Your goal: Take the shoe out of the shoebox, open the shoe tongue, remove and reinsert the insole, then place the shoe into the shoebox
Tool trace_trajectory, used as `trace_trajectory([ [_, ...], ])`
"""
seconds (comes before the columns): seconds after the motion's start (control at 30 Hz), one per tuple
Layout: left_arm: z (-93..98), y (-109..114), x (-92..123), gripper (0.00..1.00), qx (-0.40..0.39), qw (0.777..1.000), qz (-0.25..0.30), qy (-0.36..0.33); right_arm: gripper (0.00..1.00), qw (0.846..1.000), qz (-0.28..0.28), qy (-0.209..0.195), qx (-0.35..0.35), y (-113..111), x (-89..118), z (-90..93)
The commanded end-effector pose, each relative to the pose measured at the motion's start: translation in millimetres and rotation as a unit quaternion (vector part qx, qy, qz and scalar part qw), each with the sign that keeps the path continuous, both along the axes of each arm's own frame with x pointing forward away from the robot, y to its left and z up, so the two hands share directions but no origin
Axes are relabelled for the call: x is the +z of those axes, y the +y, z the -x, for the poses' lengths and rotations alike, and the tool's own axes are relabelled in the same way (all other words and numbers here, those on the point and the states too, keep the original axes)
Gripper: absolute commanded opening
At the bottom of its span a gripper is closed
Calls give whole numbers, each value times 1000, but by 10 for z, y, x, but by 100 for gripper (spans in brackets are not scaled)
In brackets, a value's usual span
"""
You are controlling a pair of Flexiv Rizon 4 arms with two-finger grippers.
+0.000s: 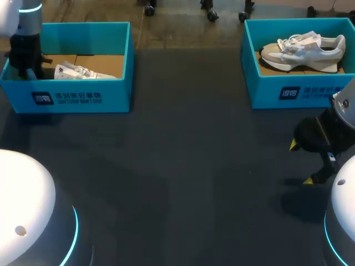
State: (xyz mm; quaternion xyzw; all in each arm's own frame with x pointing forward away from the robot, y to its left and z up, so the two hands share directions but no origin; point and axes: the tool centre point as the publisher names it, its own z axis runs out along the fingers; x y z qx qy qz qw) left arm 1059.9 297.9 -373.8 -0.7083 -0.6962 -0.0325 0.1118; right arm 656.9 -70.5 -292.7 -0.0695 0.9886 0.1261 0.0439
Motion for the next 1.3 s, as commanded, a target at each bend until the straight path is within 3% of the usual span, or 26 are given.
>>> trace_trajectory([
  [0.03, -33, -5, 96, 100, -1, 1000, 8, 5, 100, 1000, 1, -1, 0, -2, -6, 13],
  [0.47, 103, -149, 762, 100, -13, 998, 52, -11, 100, 1000, 1, -1, 0, -2, -6, 13],
  [0.83, 580, -25, 1343, 100, -14, 997, 76, -1, 100, 1000, 1, -1, 0, -2, -6, 13],
  [1.2, 881, 99, 1513, 100, -16, 998, 53, 2, 100, 1000, 1, -1, 0, -2, -6, 13],
  [1.3, 981, 128, 1540, 100, -17, 998, 58, 5, 100, 999, -17, 40, -26, -127, 72, -217],
])
